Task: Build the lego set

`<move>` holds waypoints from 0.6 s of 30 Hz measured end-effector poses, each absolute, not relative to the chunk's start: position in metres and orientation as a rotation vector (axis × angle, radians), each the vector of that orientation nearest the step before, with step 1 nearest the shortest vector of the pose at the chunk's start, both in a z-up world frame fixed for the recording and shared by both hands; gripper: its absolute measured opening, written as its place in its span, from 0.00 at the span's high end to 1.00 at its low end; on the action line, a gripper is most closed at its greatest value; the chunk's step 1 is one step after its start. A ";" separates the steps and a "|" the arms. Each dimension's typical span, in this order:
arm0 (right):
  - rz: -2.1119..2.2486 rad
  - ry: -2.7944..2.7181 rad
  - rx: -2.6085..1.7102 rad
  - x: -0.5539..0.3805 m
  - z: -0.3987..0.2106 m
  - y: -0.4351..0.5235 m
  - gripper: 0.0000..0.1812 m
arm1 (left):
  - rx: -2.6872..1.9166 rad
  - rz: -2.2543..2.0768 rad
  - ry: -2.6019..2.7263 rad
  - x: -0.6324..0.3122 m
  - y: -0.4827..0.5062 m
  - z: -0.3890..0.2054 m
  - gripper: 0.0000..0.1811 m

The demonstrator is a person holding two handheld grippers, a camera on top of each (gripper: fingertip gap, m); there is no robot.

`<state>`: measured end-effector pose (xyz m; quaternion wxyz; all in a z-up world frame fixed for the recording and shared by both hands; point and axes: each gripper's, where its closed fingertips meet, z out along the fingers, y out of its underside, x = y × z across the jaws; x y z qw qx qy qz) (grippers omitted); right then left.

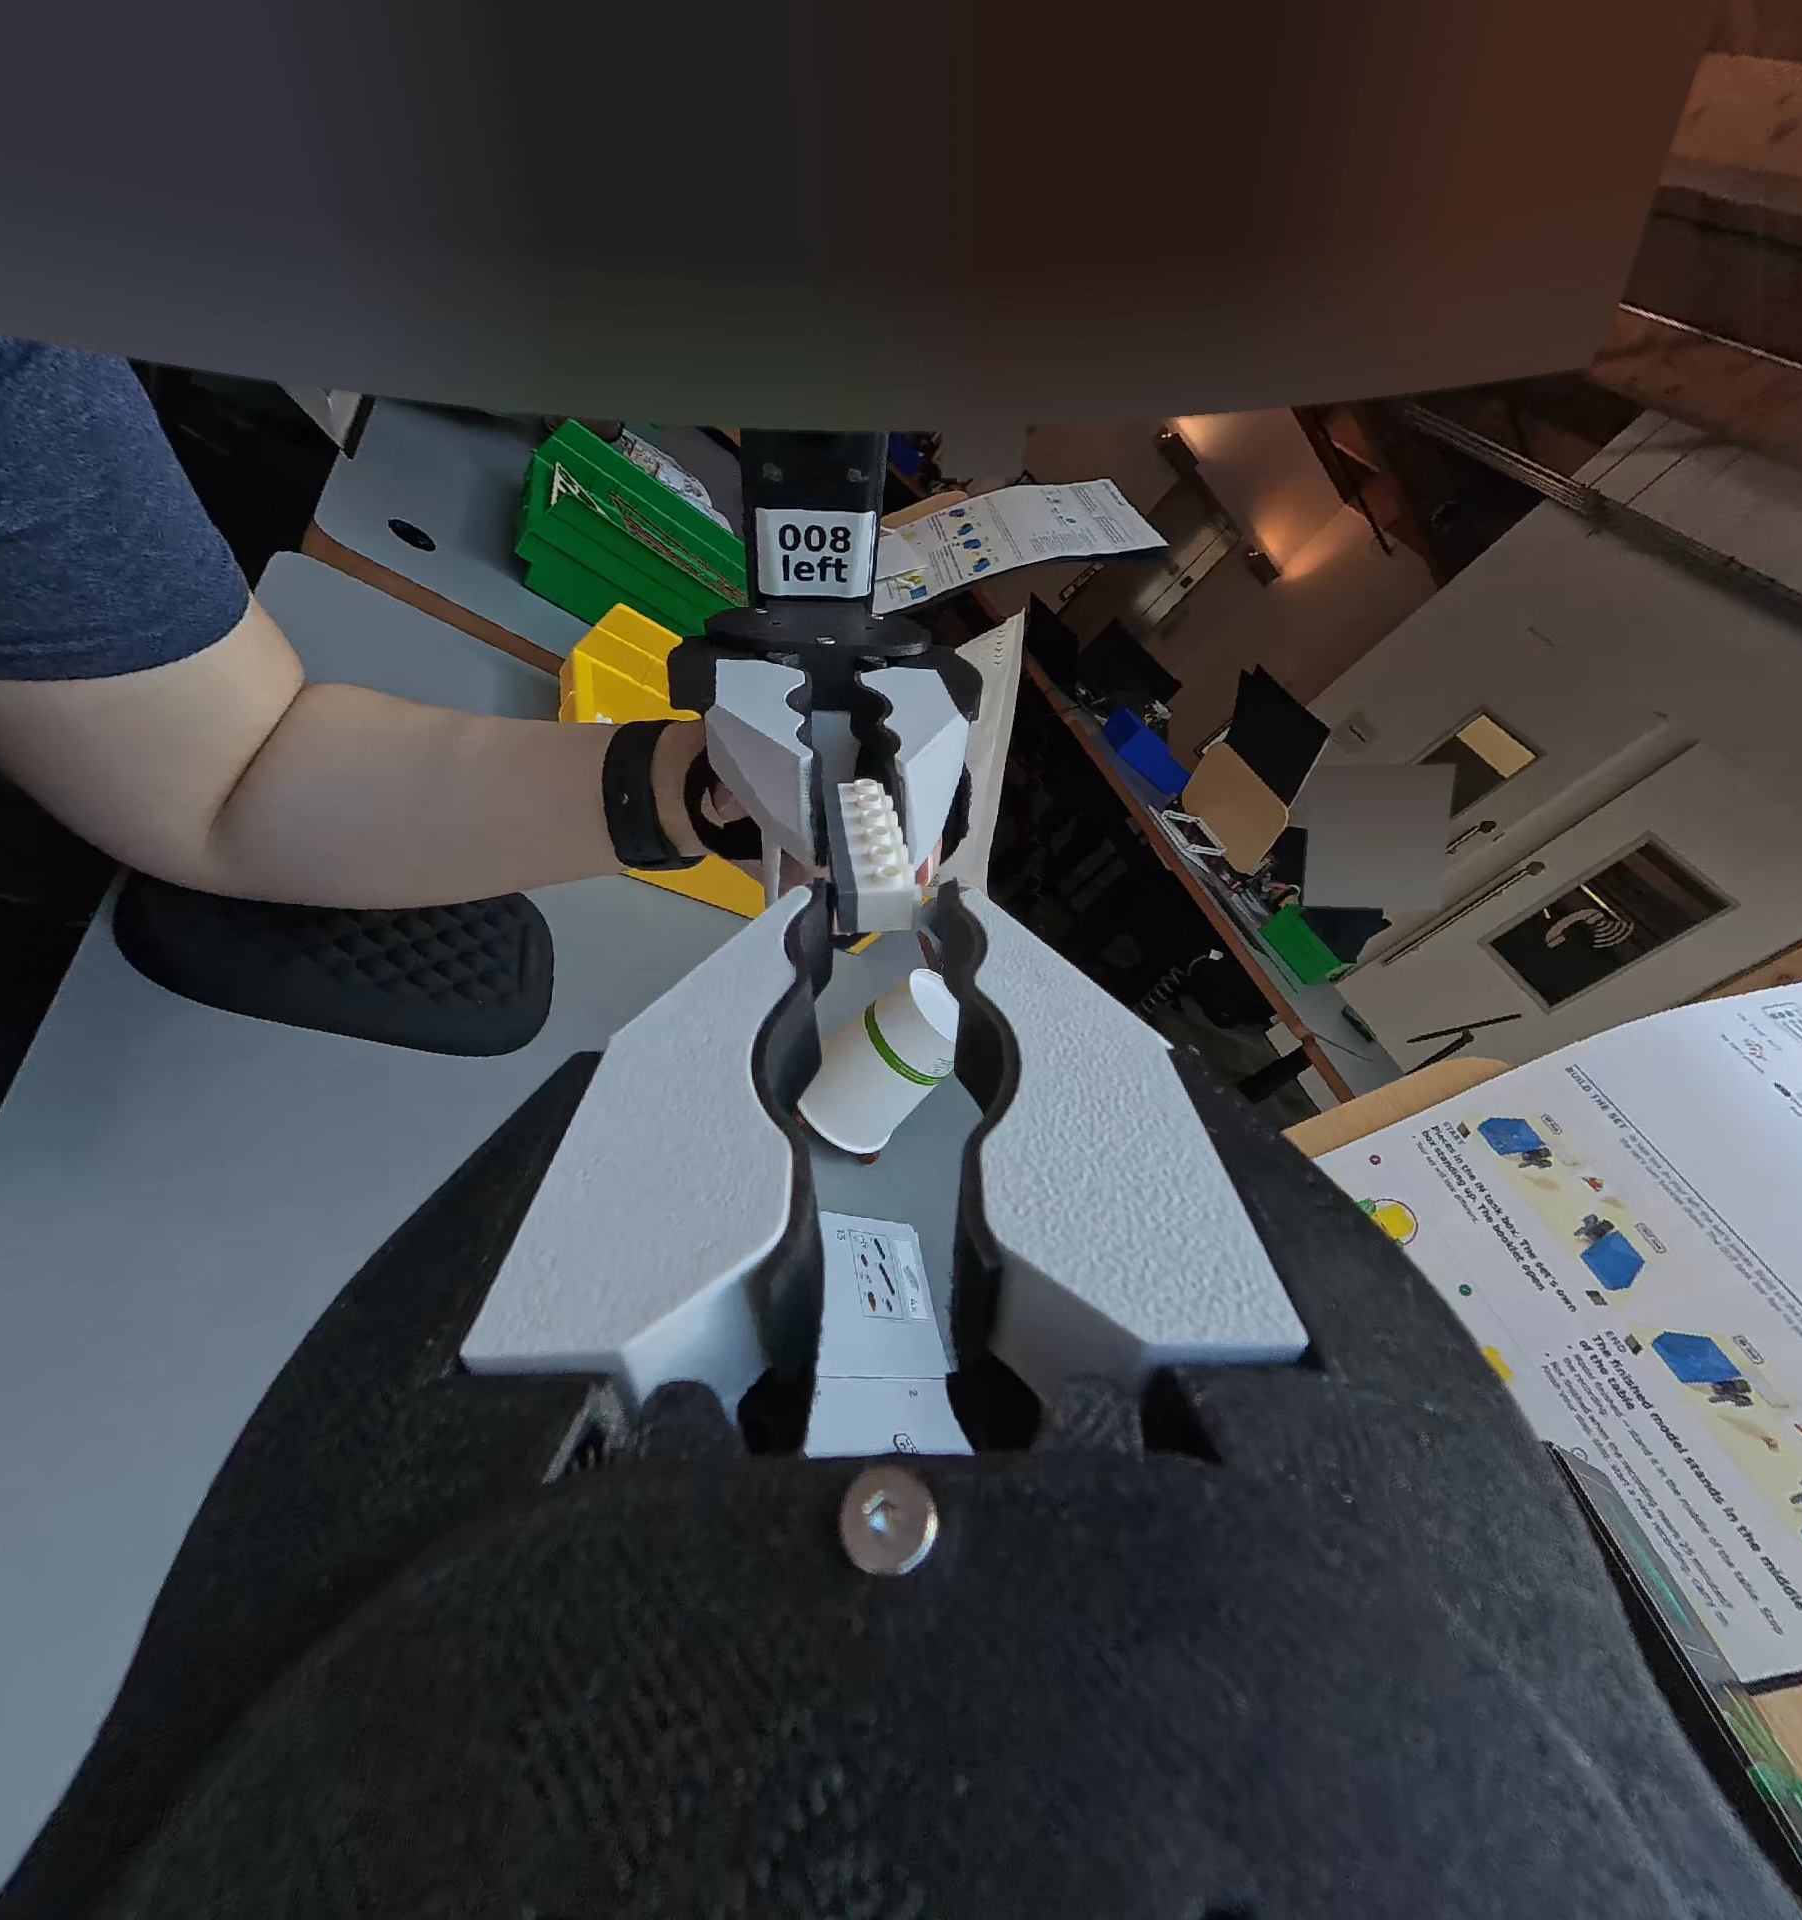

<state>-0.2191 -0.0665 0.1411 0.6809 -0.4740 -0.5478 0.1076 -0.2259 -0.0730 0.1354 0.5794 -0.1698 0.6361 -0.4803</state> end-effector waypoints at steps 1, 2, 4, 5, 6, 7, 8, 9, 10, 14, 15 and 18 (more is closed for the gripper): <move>0.251 -1.239 -1.055 -0.219 0.141 -0.069 0.92 | -0.399 -1.123 1.484 -0.226 -0.072 0.136 0.93; 0.249 -1.241 -1.057 -0.219 0.139 -0.070 0.92 | -0.398 -1.123 1.488 -0.226 -0.072 0.135 0.93; 0.239 -1.251 -1.044 -0.220 0.138 -0.072 0.93 | -0.392 -1.128 1.499 -0.227 -0.074 0.134 0.93; 0.231 -1.251 -1.051 -0.221 0.137 -0.072 0.93 | -0.390 -1.128 1.505 -0.227 -0.074 0.133 0.93; 0.229 -1.249 -1.057 -0.221 0.137 -0.071 0.92 | -0.390 -1.122 1.507 -0.228 -0.073 0.133 0.93; 0.249 -1.242 -1.067 -0.222 0.136 -0.070 0.92 | -0.390 -1.113 1.509 -0.228 -0.072 0.133 0.93; 0.292 -1.232 -1.084 -0.223 0.136 -0.068 0.92 | -0.391 -1.103 1.512 -0.229 -0.071 0.132 0.93; 0.325 -1.219 -1.108 -0.223 0.135 -0.065 0.92 | -0.398 -1.083 1.516 -0.230 -0.069 0.131 0.93; 0.327 -1.208 -1.123 -0.220 0.134 -0.060 0.85 | -0.411 -1.051 1.521 -0.230 -0.065 0.130 0.93; 0.355 -1.239 -1.192 -0.205 0.123 -0.047 0.79 | -0.498 -0.907 1.513 -0.241 -0.035 0.126 0.93; 0.352 -1.228 -1.189 -0.202 0.124 -0.042 0.79 | -0.532 -0.863 1.517 -0.244 -0.025 0.122 0.93; 0.324 -1.219 -1.225 -0.192 0.127 -0.015 0.79 | -0.590 -0.789 1.485 -0.252 -0.003 0.121 0.93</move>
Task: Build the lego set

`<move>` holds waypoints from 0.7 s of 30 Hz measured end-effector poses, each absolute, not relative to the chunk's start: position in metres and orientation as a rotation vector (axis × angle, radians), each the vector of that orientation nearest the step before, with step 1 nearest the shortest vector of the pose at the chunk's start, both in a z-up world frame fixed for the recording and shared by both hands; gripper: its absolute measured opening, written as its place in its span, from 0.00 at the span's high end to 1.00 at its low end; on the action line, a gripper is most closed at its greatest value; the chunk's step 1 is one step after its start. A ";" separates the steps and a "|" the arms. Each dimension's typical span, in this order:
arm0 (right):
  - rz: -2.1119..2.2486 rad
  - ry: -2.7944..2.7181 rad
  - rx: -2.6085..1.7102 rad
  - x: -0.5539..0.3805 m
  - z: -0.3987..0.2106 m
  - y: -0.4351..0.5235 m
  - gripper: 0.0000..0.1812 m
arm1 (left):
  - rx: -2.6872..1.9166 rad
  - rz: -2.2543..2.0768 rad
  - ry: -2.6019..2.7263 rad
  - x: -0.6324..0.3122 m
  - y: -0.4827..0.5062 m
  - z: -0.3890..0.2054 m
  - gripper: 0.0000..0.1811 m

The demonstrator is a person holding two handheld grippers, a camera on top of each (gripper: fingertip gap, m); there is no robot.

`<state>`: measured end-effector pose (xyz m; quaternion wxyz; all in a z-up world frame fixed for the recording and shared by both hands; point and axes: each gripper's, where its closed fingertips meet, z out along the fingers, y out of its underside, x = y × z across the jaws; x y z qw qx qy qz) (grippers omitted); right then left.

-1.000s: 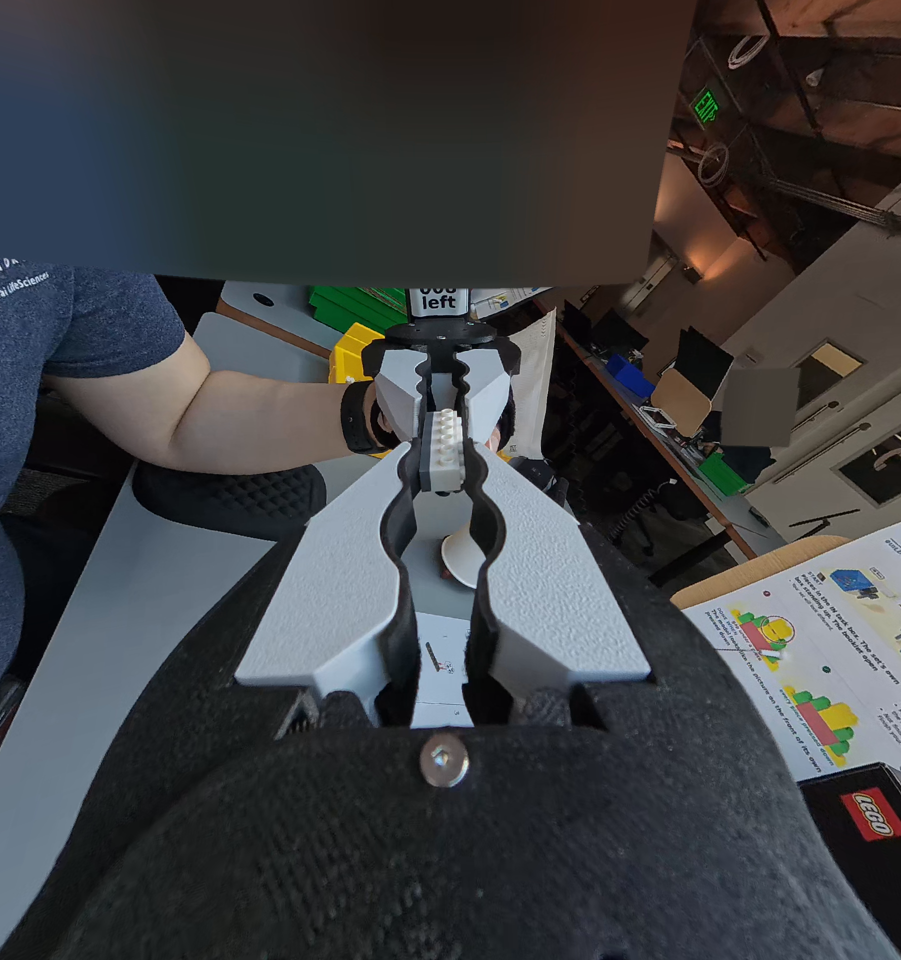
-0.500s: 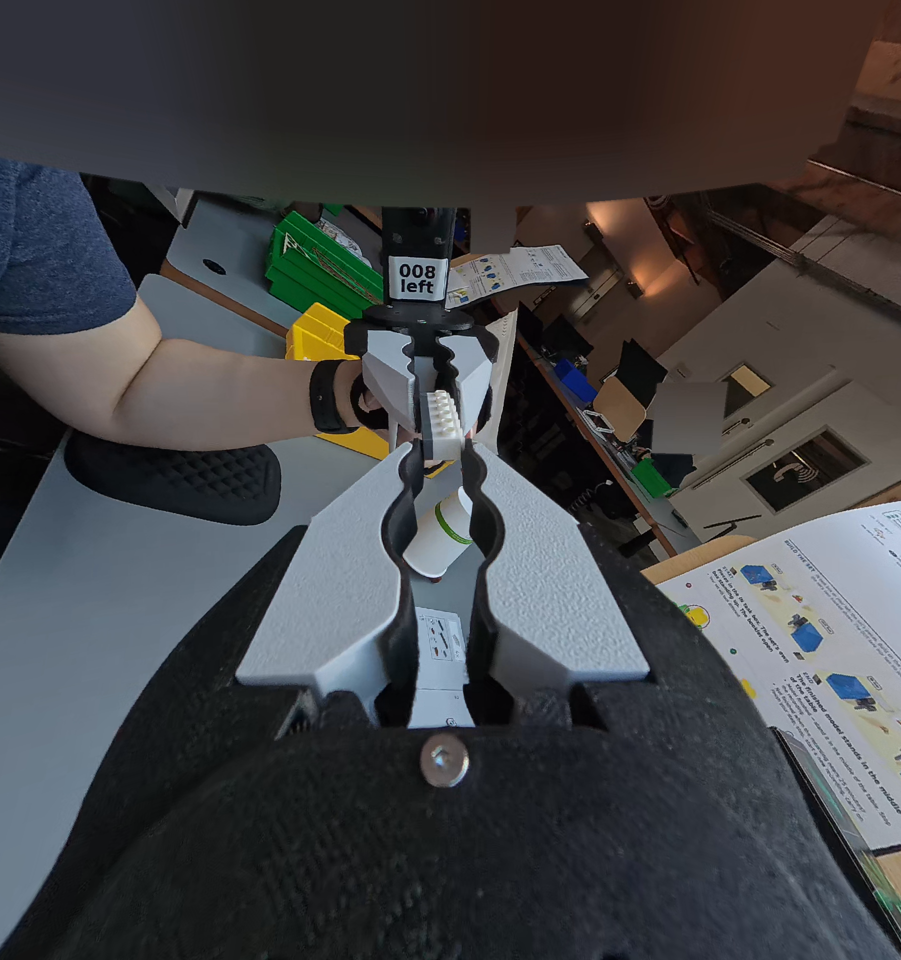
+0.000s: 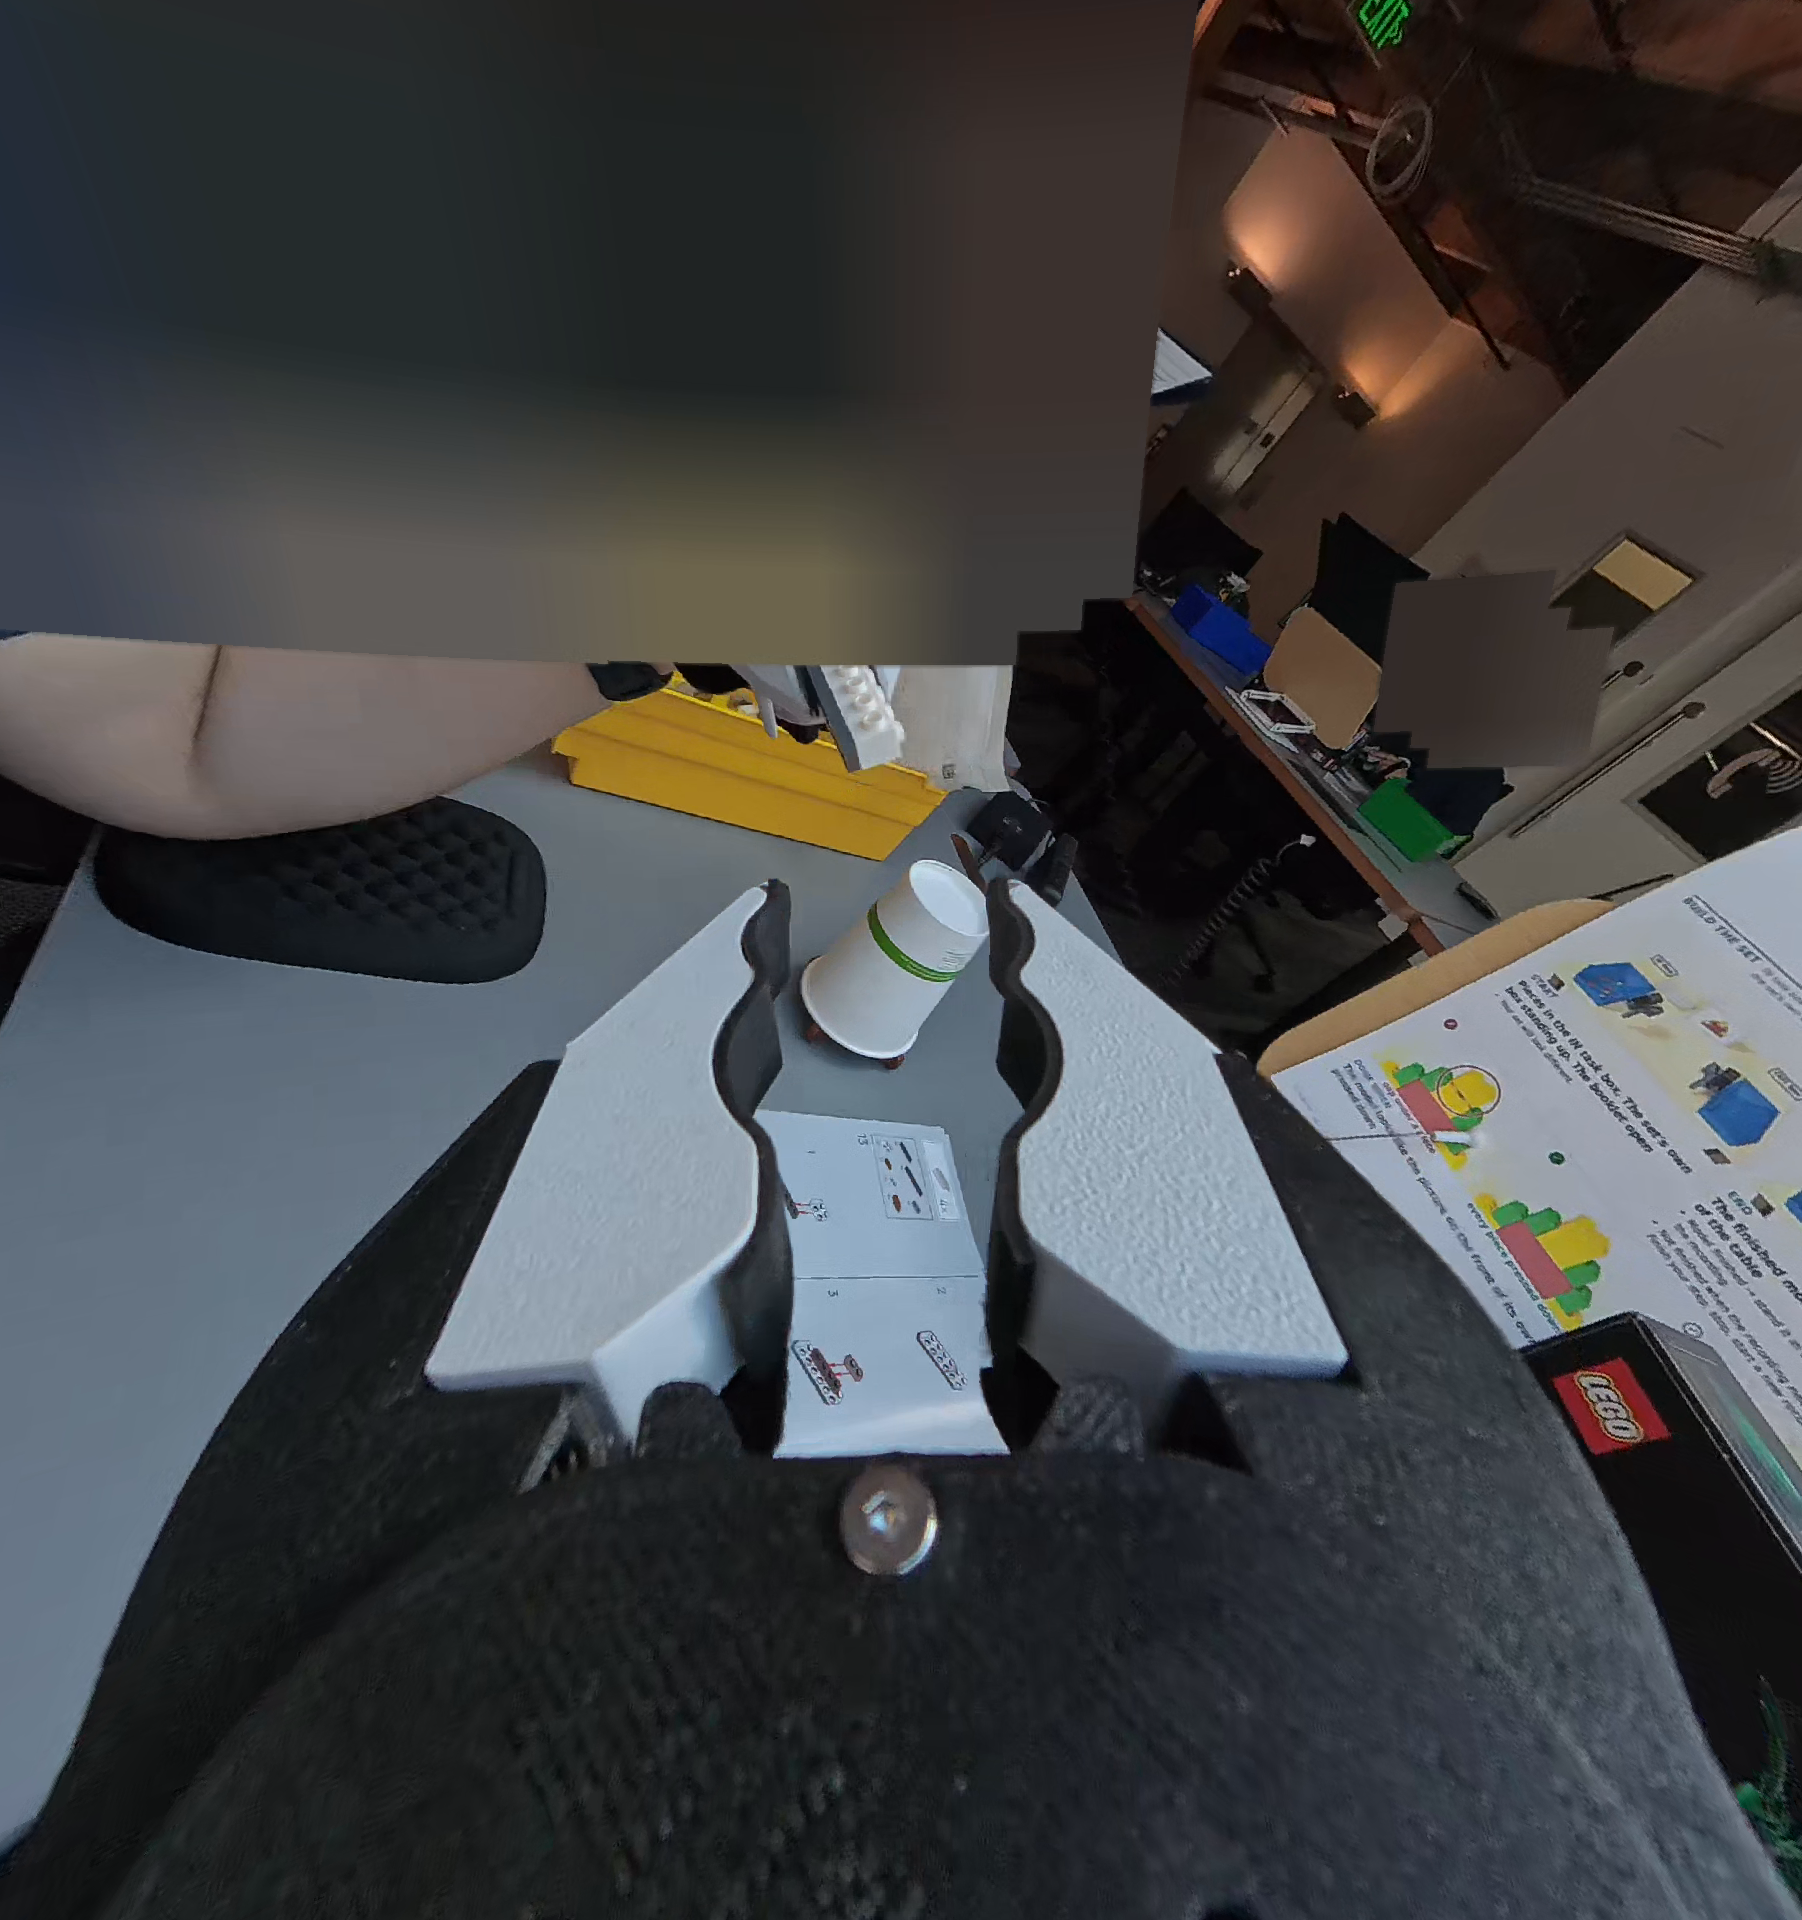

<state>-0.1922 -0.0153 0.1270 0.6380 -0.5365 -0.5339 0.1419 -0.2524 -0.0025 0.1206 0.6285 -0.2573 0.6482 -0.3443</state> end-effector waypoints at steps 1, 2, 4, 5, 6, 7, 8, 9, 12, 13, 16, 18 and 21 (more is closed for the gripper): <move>0.292 -1.206 -1.242 -0.188 0.131 -0.001 0.79 | -0.599 -0.790 1.466 -0.254 0.002 0.122 0.93; 0.266 -1.189 -1.262 -0.183 0.136 0.014 0.78 | -0.609 -0.798 1.449 -0.256 0.006 0.123 0.93; 0.226 -1.133 -1.337 -0.169 0.145 0.050 0.75 | -0.630 -0.805 1.419 -0.255 0.014 0.124 0.93; 0.211 -1.103 -1.387 -0.159 0.147 0.069 0.74 | -0.643 -0.800 1.411 -0.252 0.019 0.122 0.93; 0.210 -1.062 -1.430 -0.149 0.148 0.087 0.73 | -0.656 -0.788 1.408 -0.249 0.023 0.119 0.93; 0.245 -1.022 -1.464 -0.141 0.148 0.103 0.73 | -0.666 -0.774 1.416 -0.245 0.026 0.114 0.93; 0.314 -0.993 -1.495 -0.136 0.145 0.114 0.73 | -0.676 -0.757 1.431 -0.240 0.029 0.108 0.93; 0.393 -0.965 -1.520 -0.134 0.141 0.122 0.73 | -0.685 -0.740 1.445 -0.236 0.032 0.102 0.93; 0.589 -0.873 -1.497 -0.127 0.128 0.133 0.73 | -0.693 -0.695 1.474 -0.222 0.039 0.085 0.93; 0.650 -0.869 -1.439 -0.128 0.122 0.130 0.76 | -0.684 -0.674 1.468 -0.218 0.042 0.082 0.93; 0.470 -0.930 -1.413 -0.109 0.106 0.150 0.78 | -0.670 -0.623 1.509 -0.202 0.045 0.062 0.93; 0.465 -0.939 -1.426 -0.105 0.104 0.152 0.78 | -0.679 -0.584 1.545 -0.193 0.047 0.050 0.93; 0.527 -0.965 -1.361 -0.109 0.106 0.147 0.78 | -0.696 -0.546 1.577 -0.189 0.052 0.039 0.93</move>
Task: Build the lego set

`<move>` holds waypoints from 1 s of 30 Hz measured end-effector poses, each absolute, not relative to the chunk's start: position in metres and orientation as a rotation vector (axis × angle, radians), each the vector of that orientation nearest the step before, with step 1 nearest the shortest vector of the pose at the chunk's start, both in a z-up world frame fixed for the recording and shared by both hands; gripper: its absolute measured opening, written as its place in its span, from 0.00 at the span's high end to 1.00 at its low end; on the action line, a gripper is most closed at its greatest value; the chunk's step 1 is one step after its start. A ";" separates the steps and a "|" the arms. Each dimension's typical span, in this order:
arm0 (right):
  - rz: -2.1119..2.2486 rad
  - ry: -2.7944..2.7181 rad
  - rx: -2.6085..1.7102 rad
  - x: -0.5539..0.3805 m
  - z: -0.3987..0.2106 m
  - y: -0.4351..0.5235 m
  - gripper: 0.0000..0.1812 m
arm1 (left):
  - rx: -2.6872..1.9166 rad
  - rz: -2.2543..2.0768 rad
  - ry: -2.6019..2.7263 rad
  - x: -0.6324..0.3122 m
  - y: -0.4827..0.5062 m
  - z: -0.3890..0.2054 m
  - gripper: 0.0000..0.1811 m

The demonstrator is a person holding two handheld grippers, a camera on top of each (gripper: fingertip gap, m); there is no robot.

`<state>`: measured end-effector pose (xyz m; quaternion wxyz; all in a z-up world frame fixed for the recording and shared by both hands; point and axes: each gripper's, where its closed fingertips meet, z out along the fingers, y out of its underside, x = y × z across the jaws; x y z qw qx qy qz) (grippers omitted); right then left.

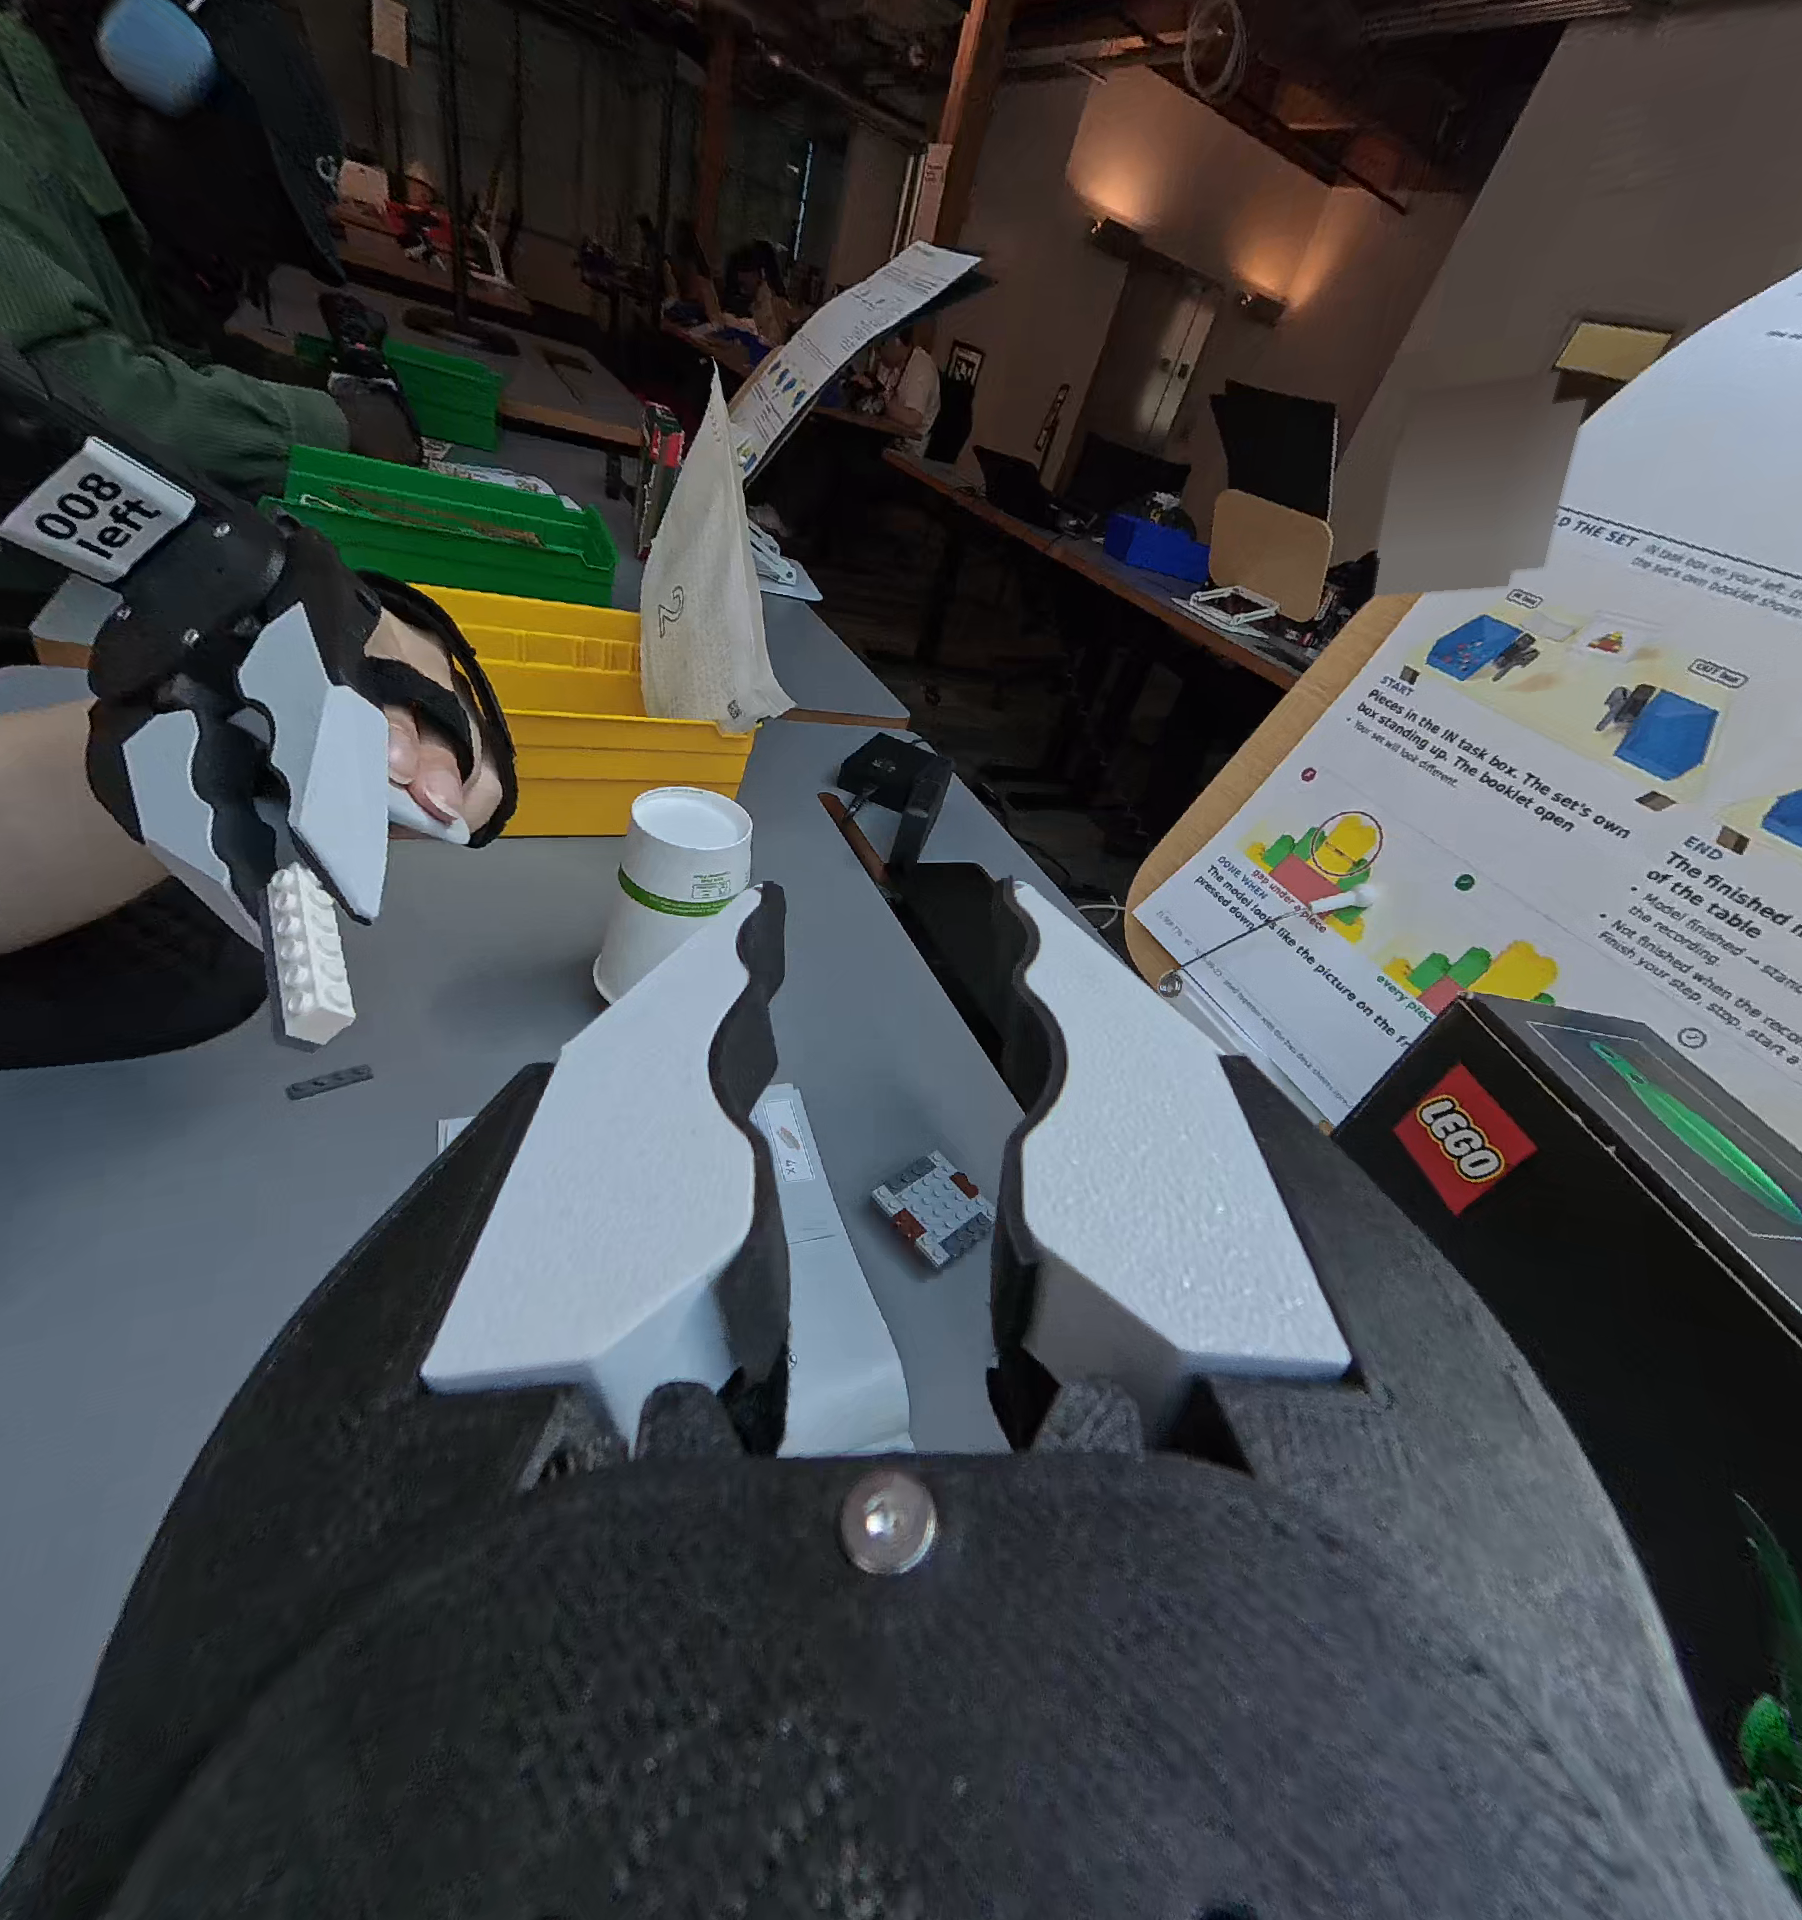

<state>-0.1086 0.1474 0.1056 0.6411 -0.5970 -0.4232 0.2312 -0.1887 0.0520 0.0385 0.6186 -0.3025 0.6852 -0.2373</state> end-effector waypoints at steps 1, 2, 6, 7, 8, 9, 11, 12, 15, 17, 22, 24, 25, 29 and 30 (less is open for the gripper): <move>0.576 -0.936 -1.366 -0.108 0.107 0.149 0.78 | -0.713 -0.547 1.580 -0.188 0.054 0.036 0.93; 0.627 -0.908 -1.373 -0.107 0.107 0.151 0.78 | -0.730 -0.547 1.579 -0.189 0.057 0.034 0.93; 0.689 -0.858 -1.371 -0.106 0.105 0.158 0.79 | -0.748 -0.547 1.573 -0.189 0.059 0.032 0.93; 0.675 -0.866 -1.372 -0.107 0.104 0.158 0.79 | -0.750 -0.543 1.577 -0.189 0.059 0.032 0.93; 0.661 -0.880 -1.373 -0.110 0.103 0.158 0.79 | -0.749 -0.540 1.581 -0.189 0.058 0.031 0.93; 0.651 -0.899 -1.379 -0.112 0.101 0.157 0.79 | -0.748 -0.540 1.587 -0.189 0.058 0.030 0.93; 0.641 -0.938 -1.411 -0.118 0.094 0.156 0.79 | -0.751 -0.542 1.599 -0.189 0.056 0.029 0.93; 0.632 -0.953 -1.431 -0.120 0.090 0.156 0.79 | -0.754 -0.541 1.605 -0.190 0.056 0.028 0.93; 0.613 -0.978 -1.457 -0.122 0.081 0.158 0.78 | -0.768 -0.546 1.625 -0.191 0.057 0.024 0.93; 0.691 -0.992 -1.468 -0.126 0.078 0.153 0.78 | -0.768 -0.569 1.627 -0.192 0.056 0.023 0.93; 0.697 -0.966 -1.498 -0.120 0.073 0.158 0.78 | -0.776 -0.591 1.605 -0.196 0.059 0.027 0.93; 0.671 -0.972 -1.519 -0.118 0.069 0.159 0.78 | -0.781 -0.588 1.598 -0.199 0.061 0.028 0.93; 0.659 -0.974 -1.525 -0.117 0.067 0.160 0.78 | -0.783 -0.587 1.595 -0.200 0.062 0.029 0.93; 0.637 -0.985 -1.542 -0.117 0.063 0.160 0.78 | -0.785 -0.574 1.596 -0.202 0.062 0.030 0.93; 0.634 -0.986 -1.543 -0.117 0.063 0.160 0.78 | -0.785 -0.571 1.600 -0.203 0.062 0.030 0.93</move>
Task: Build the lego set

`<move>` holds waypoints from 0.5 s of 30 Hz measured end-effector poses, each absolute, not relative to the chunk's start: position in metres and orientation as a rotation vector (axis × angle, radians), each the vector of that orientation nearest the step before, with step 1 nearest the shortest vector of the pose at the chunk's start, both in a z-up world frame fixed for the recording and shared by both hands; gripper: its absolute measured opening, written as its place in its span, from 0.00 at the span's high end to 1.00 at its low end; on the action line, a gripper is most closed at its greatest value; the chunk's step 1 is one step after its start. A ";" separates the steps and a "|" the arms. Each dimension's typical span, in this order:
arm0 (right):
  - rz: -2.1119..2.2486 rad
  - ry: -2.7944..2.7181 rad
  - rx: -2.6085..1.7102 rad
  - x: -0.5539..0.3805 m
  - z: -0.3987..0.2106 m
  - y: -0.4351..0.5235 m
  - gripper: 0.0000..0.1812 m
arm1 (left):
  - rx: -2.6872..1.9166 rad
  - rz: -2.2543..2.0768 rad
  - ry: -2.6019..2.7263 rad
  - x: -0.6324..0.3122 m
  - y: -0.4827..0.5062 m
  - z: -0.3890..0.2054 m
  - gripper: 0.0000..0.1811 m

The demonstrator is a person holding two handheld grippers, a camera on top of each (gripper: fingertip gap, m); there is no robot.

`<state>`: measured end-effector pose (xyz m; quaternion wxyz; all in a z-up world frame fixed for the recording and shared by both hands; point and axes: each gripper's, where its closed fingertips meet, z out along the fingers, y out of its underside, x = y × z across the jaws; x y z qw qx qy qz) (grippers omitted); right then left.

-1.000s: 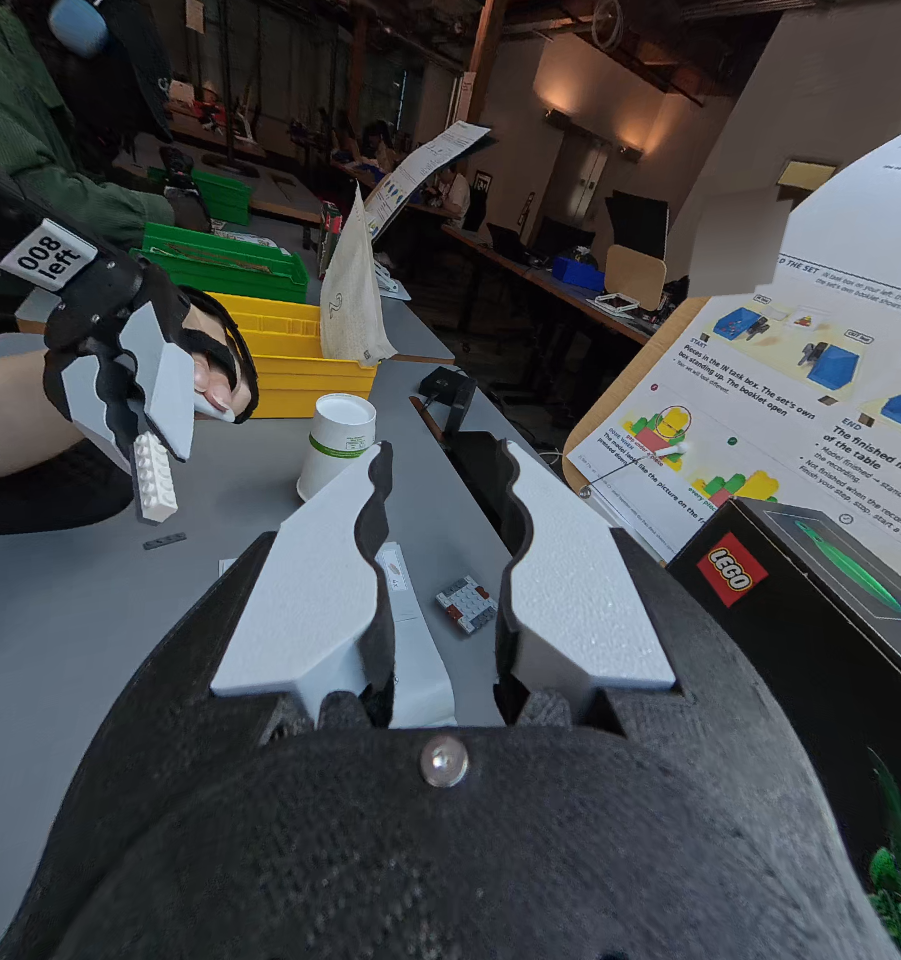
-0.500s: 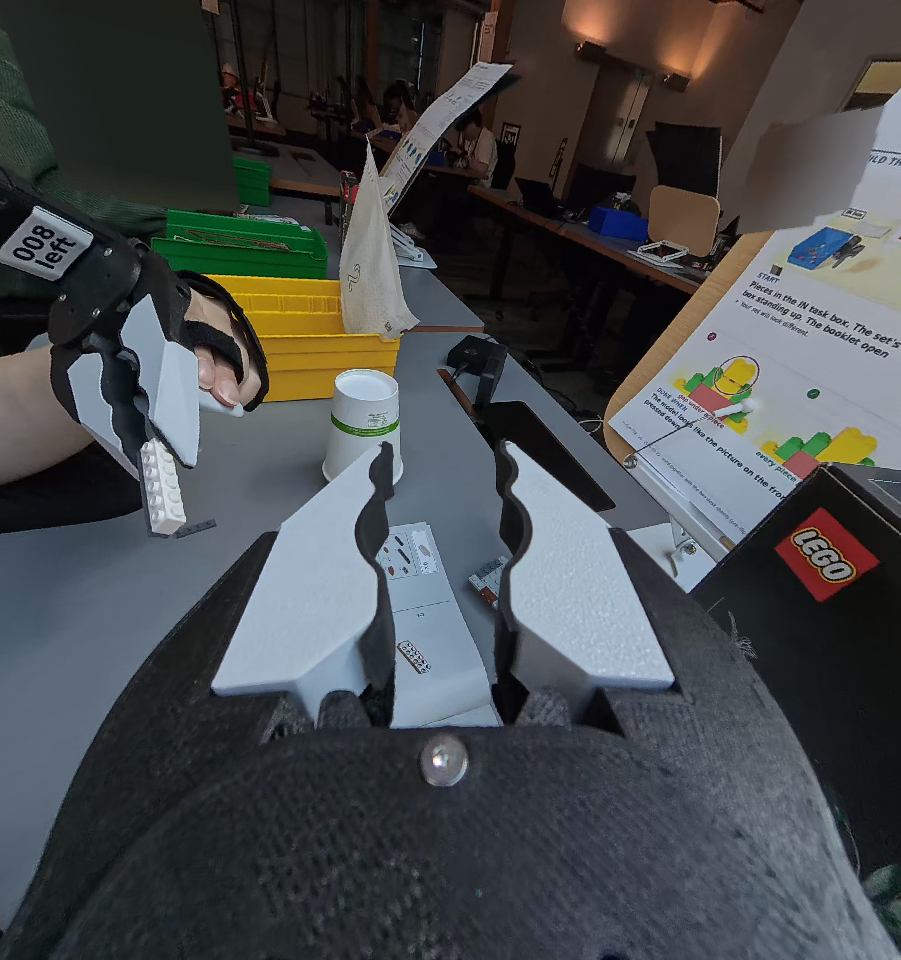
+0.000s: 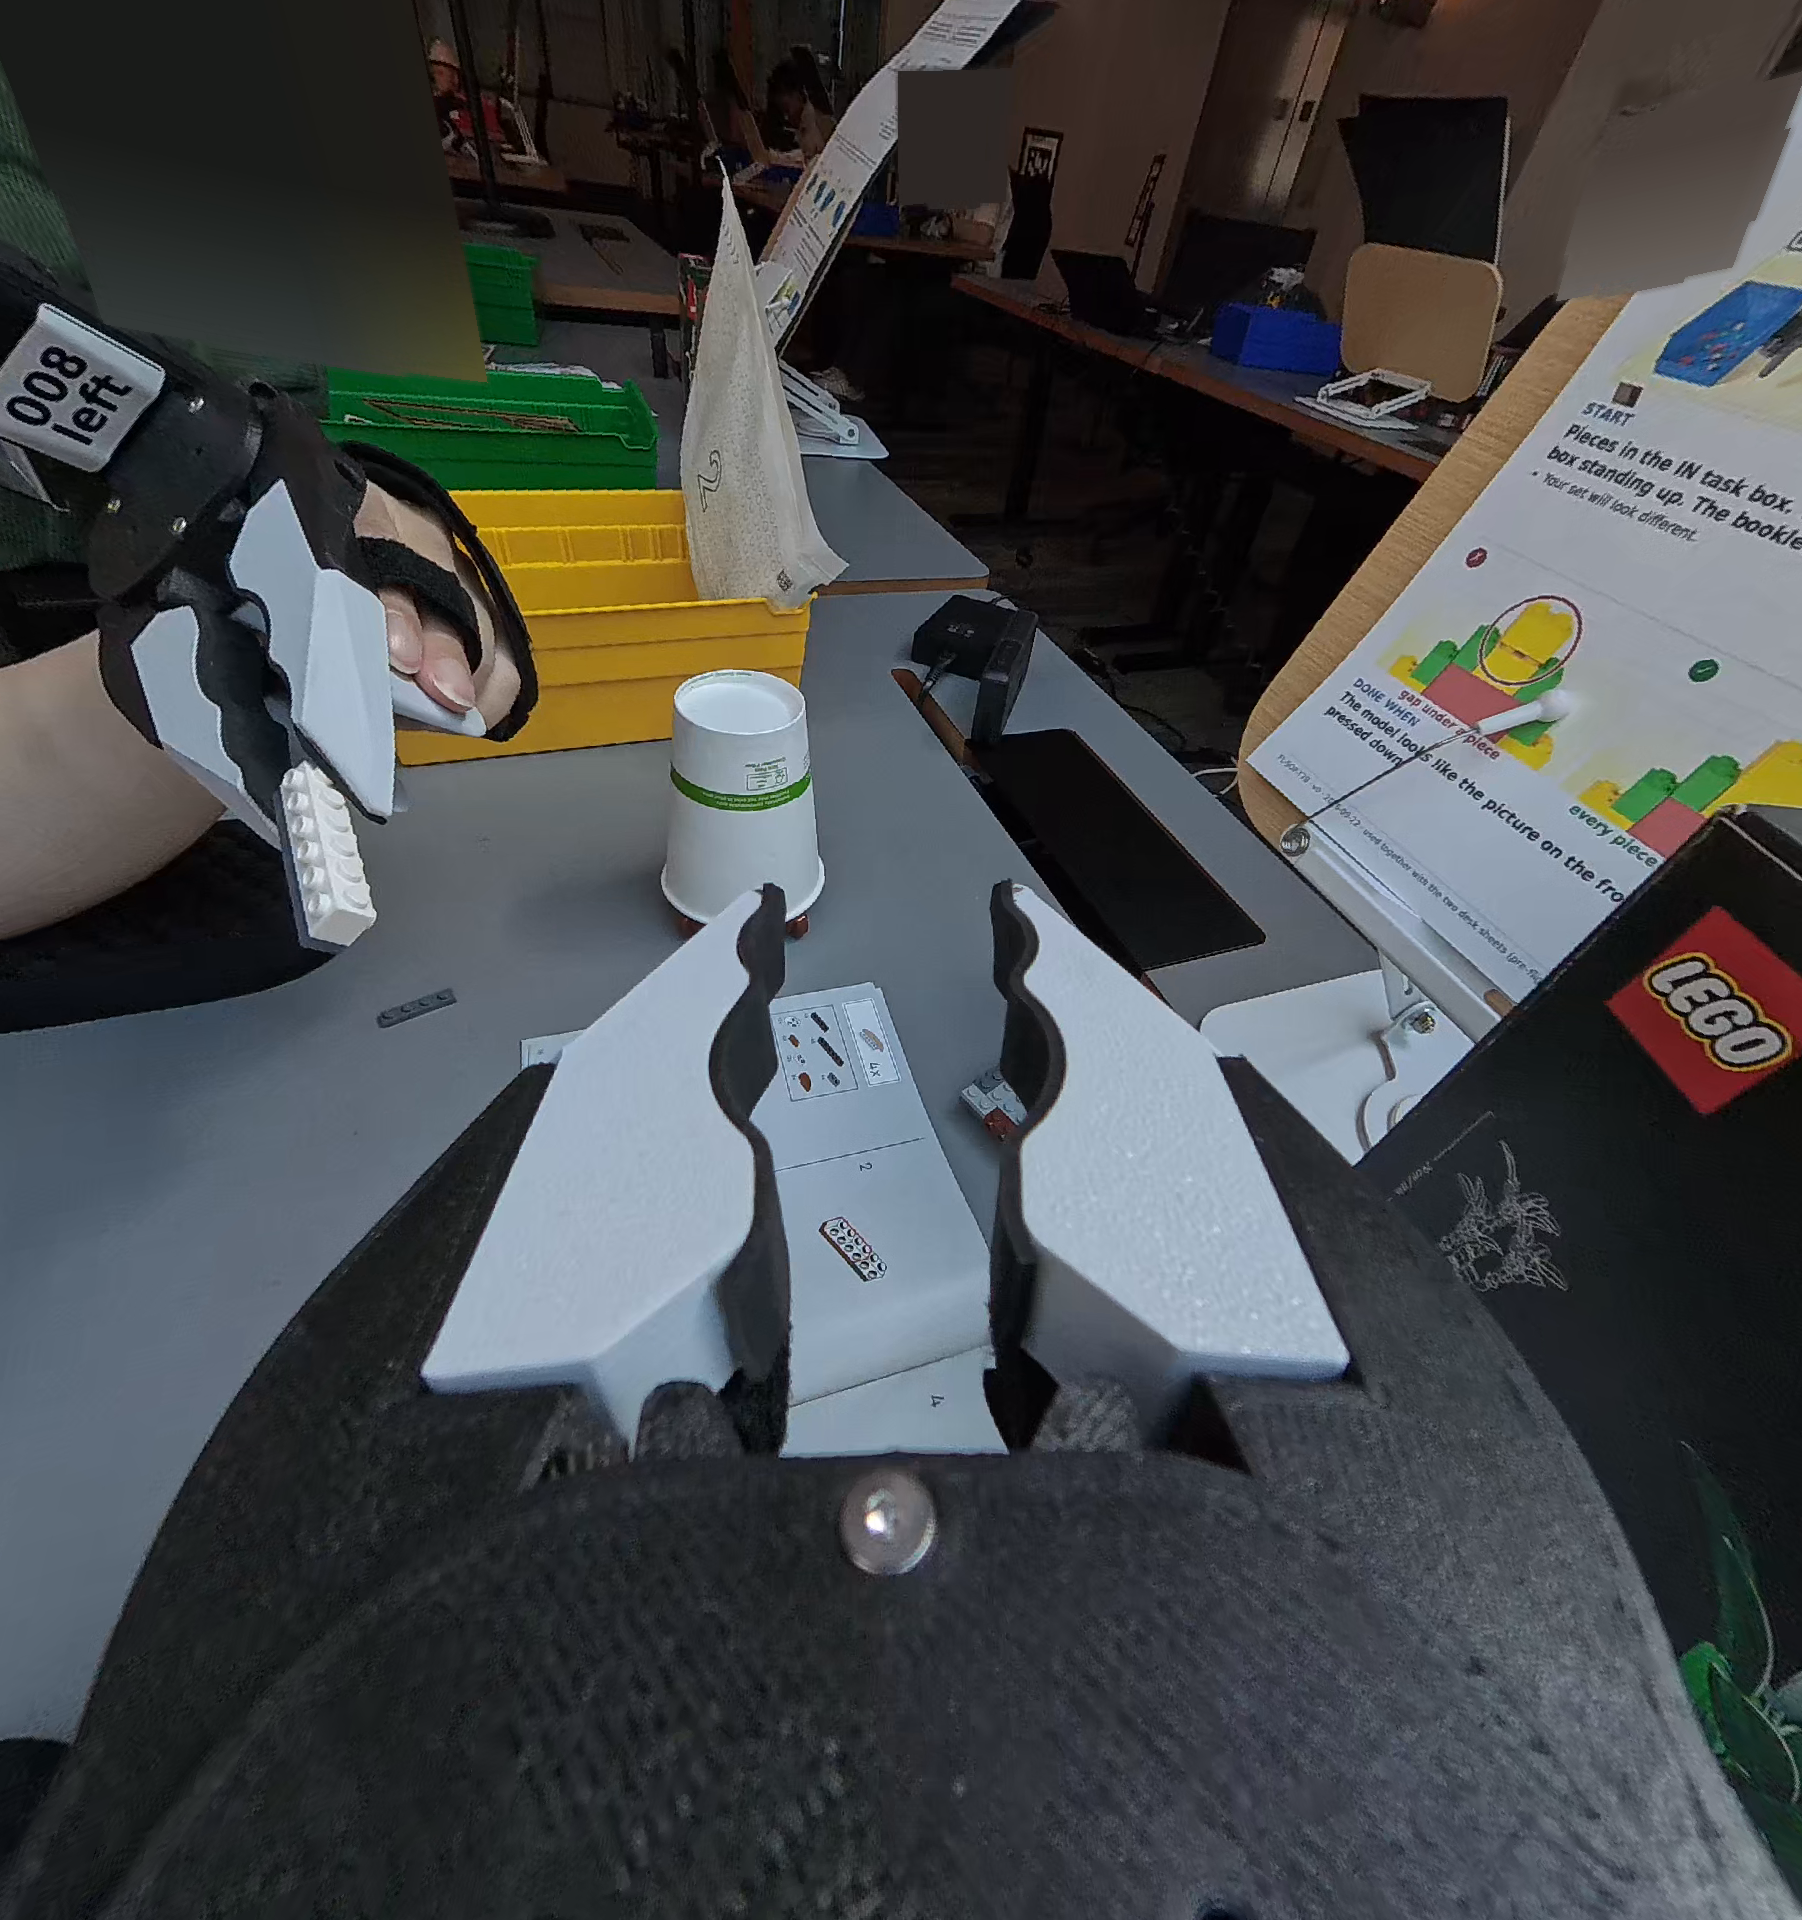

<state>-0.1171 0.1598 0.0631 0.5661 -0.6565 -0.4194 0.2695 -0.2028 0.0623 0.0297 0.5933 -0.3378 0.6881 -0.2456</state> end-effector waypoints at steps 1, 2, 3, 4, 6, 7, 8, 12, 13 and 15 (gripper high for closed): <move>0.630 -0.987 -1.545 -0.118 0.063 0.160 0.78 | -0.787 -0.563 1.604 -0.203 0.063 0.029 0.93; 0.626 -0.989 -1.544 -0.118 0.063 0.160 0.78 | -0.790 -0.555 1.609 -0.204 0.063 0.028 0.93; 0.622 -0.991 -1.540 -0.119 0.063 0.161 0.78 | -0.793 -0.550 1.615 -0.204 0.064 0.026 0.93; 0.624 -0.990 -1.534 -0.121 0.062 0.162 0.79 | -0.798 -0.550 1.619 -0.204 0.064 0.025 0.93; 0.657 -1.005 -1.535 -0.128 0.059 0.162 0.79 | -0.809 -0.566 1.629 -0.204 0.063 0.023 0.93; 0.665 -1.019 -1.545 -0.132 0.055 0.163 0.79 | -0.807 -0.573 1.630 -0.204 0.062 0.024 0.93; 0.656 -1.033 -1.559 -0.135 0.050 0.164 0.79 | -0.803 -0.574 1.629 -0.204 0.061 0.024 0.93; 0.598 -1.117 -1.592 -0.145 0.035 0.164 0.79 | -0.801 -0.553 1.649 -0.207 0.061 0.023 0.93; 0.591 -1.130 -1.595 -0.147 0.033 0.164 0.79 | -0.801 -0.548 1.648 -0.208 0.061 0.024 0.93; 0.594 -1.146 -1.597 -0.151 0.030 0.163 0.79 | -0.801 -0.549 1.643 -0.210 0.061 0.026 0.93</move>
